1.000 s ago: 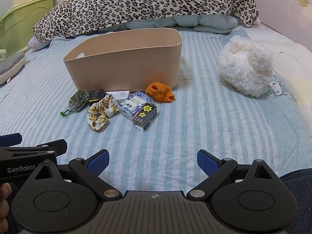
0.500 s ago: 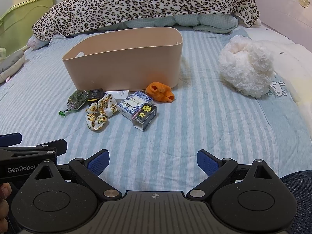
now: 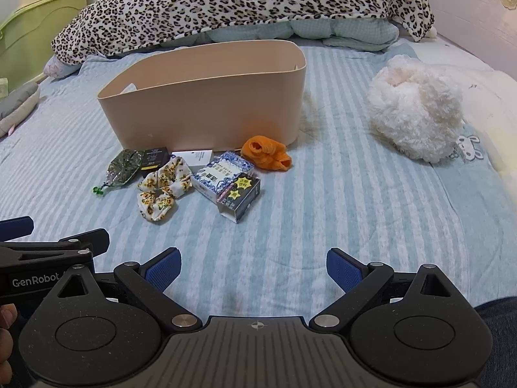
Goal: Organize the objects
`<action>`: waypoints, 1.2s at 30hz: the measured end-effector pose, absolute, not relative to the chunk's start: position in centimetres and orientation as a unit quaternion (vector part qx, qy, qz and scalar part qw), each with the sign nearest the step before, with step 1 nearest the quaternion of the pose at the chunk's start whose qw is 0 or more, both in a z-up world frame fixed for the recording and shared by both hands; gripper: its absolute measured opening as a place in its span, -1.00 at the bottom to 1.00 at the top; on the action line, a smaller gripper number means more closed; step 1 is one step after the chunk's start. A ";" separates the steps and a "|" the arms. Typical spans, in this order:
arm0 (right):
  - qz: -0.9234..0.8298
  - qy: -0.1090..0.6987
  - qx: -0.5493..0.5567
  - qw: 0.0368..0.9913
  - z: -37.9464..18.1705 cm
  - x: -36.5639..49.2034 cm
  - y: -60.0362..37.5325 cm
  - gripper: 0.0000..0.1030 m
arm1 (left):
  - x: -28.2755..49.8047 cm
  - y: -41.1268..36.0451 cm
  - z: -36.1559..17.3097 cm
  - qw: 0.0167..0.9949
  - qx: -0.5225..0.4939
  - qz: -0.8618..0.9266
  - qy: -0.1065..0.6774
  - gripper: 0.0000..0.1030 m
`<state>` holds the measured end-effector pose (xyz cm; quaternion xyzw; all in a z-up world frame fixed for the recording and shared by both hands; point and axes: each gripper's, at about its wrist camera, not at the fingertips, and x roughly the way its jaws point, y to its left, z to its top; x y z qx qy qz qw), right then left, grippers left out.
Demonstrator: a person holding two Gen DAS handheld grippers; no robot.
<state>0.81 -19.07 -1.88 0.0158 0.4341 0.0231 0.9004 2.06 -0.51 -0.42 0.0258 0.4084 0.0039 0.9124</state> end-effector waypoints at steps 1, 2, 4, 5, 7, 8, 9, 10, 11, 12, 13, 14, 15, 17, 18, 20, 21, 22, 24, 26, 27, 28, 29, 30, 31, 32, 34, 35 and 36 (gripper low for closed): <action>0.022 0.434 0.012 0.901 -1.9 1.0 -19.0 0.90 | 2.3 -0.5 -0.5 0.911 0.023 0.003 0.411 1.00; 0.021 0.433 0.008 0.901 -1.9 1.2 -19.0 0.90 | 2.6 -0.5 -0.6 0.910 0.020 0.001 0.413 1.00; 0.021 0.433 0.001 0.901 -1.8 1.8 -19.0 0.90 | 3.2 -0.6 -0.7 0.908 0.017 -0.002 0.418 1.00; 0.021 0.433 -0.001 0.901 -1.8 2.0 -19.1 0.90 | 3.6 -0.6 -0.7 0.908 0.017 -0.003 0.419 1.00; 0.019 0.434 -0.003 0.901 -1.8 2.7 -19.3 0.90 | 4.2 -0.7 -0.7 0.907 0.016 -0.005 0.421 1.00; 0.019 0.434 -0.003 0.901 -1.8 3.0 -19.3 0.90 | 4.5 -0.7 -0.8 0.907 0.016 -0.005 0.421 1.00; 0.019 0.435 -0.004 0.900 -1.8 3.4 -19.4 0.90 | 4.8 -0.6 -0.8 0.907 0.015 -0.003 0.422 1.00; 0.018 0.436 -0.004 0.900 -1.8 3.7 -19.4 0.90 | 5.1 -0.6 -0.9 0.906 0.015 -0.001 0.423 1.00; 0.018 0.436 -0.006 0.900 -1.7 4.1 -19.5 0.90 | 5.5 -0.5 -1.0 0.905 0.015 0.001 0.424 1.00; 0.017 0.437 -0.009 0.899 -1.7 4.4 -19.5 0.90 | 5.8 -0.5 -1.2 0.904 0.015 0.002 0.426 1.00; 0.017 0.437 -0.012 0.899 -1.8 4.8 -19.4 0.90 | 6.2 -0.4 -1.4 0.903 0.015 0.003 0.428 1.00; 0.016 0.437 -0.015 0.899 -1.8 5.1 -19.5 0.90 | 6.5 -0.3 -1.6 0.902 0.015 0.004 0.431 1.00; 0.015 0.438 -0.018 0.898 -1.9 5.5 -19.5 0.90 | 6.9 -0.1 -1.8 0.901 0.014 0.005 0.434 1.00; 0.016 0.443 -0.021 0.896 -2.1 6.2 -19.5 0.89 | 7.5 0.1 -2.2 0.898 0.011 0.005 0.439 1.00; 0.017 0.446 -0.021 0.894 -2.2 6.6 -19.6 0.88 | 7.9 0.3 -2.4 0.897 0.010 0.005 0.442 1.00; 0.019 0.454 -0.023 0.890 -2.5 7.3 -19.7 0.87 | 8.5 0.5 -2.8 0.895 0.007 0.006 0.447 1.00; 0.020 0.458 -0.026 0.888 -2.7 7.6 -19.7 0.86 | 8.8 0.6 -2.9 0.894 0.005 0.006 0.449 1.00; 0.020 0.461 -0.028 0.887 -3.0 7.9 -19.7 0.86 | 9.2 0.7 -3.1 0.892 0.003 0.006 0.451 1.00; 0.019 0.466 -0.031 0.884 -3.4 8.5 -19.7 0.86 | 9.8 1.0 -3.6 0.889 -0.001 0.006 0.457 1.00; 0.018 0.470 -0.029 0.882 -3.9 9.0 -19.7 0.86 | 10.4 1.3 -4.1 0.886 -0.006 0.008 0.464 1.00; 0.018 0.473 -0.027 0.880 -4.2 9.2 -19.7 0.86 | 10.7 1.5 -4.4 0.884 -0.010 0.010 0.467 1.00; 0.018 0.478 -0.024 0.878 -4.6 9.4 -19.7 0.86 | 10.9 1.7 -4.6 0.882 -0.014 0.011 0.470 1.00; 0.019 0.482 -0.021 0.876 -4.9 9.6 -19.7 0.86 | 11.0 2.0 -4.9 0.881 -0.018 0.012 0.473 1.00; 0.019 0.487 -0.019 0.873 -5.3 9.8 -19.7 0.85 | 11.2 2.2 -5.1 0.879 -0.023 0.013 0.476 1.00; 0.018 0.492 -0.017 0.870 -5.8 10.0 -19.7 0.85 | 11.4 2.4 -5.4 0.878 -0.027 0.014 0.478 1.00; 0.018 0.496 -0.016 0.868 -6.2 10.3 -19.7 0.84 | 11.6 2.6 -5.7 0.876 -0.031 0.014 0.481 1.00; 0.018 0.502 -0.013 0.865 -6.8 10.7 -19.7 0.83 | 12.0 2.8 -6.2 0.872 -0.037 0.013 0.488 1.00; 0.019 0.504 -0.010 0.864 -7.0 10.9 -19.7 0.83 | 12.1 2.9 -6.4 0.871 -0.040 0.011 0.490 1.00; 0.020 0.505 -0.007 0.863 -7.3 11.1 -19.8 0.83 | 12.2 3.0 -6.6 0.870 -0.044 0.010 0.491 1.00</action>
